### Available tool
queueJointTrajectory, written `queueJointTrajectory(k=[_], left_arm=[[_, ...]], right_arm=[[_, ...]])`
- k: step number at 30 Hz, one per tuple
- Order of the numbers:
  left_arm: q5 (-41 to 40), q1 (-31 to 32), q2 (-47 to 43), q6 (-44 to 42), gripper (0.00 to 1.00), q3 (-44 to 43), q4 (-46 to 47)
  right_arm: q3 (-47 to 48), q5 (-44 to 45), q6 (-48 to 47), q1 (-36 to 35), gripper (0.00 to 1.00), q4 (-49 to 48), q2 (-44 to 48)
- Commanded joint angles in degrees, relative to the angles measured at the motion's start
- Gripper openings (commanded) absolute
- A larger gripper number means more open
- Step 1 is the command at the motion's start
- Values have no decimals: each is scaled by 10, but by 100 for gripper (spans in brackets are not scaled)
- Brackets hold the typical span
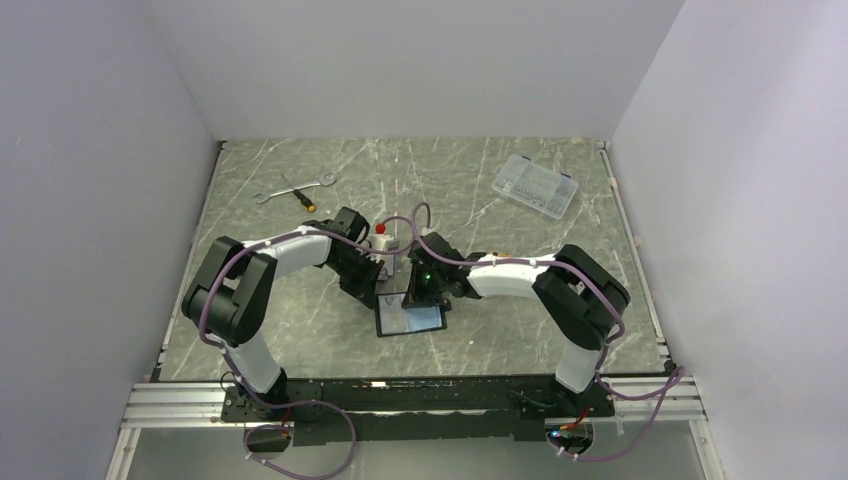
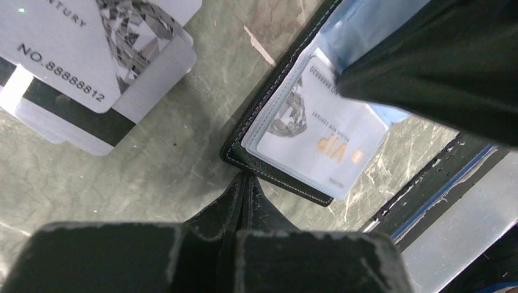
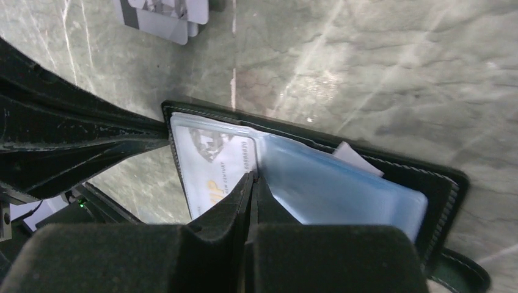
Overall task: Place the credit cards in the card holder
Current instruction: Insert the credit card into the card holder, then pick up the credit card from the center of the board.
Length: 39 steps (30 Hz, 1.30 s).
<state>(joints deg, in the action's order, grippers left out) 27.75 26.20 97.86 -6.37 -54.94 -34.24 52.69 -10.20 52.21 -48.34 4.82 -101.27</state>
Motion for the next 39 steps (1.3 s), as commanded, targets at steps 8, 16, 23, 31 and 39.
queueJointTrajectory(k=[8, 16, 23, 31, 39], left_arm=[[5, 6, 14, -2, 0, -29, 10], [29, -13, -38, -39, 6, -42, -34], [-8, -40, -141, -90, 61, -66, -84], [-4, -82, -196, -118, 100, -164, -118], [33, -59, -49, -100, 77, -267, -84]], right_arm=[[12, -3, 8, -18, 0, -13, 7], [-26, 23, -8, 17, 0, 31, 106], [-46, 22, -35, 76, 35, 68, 192], [-52, -52, -51, 193, 100, 58, 233], [-5, -11, -58, 193, 77, 100, 189]])
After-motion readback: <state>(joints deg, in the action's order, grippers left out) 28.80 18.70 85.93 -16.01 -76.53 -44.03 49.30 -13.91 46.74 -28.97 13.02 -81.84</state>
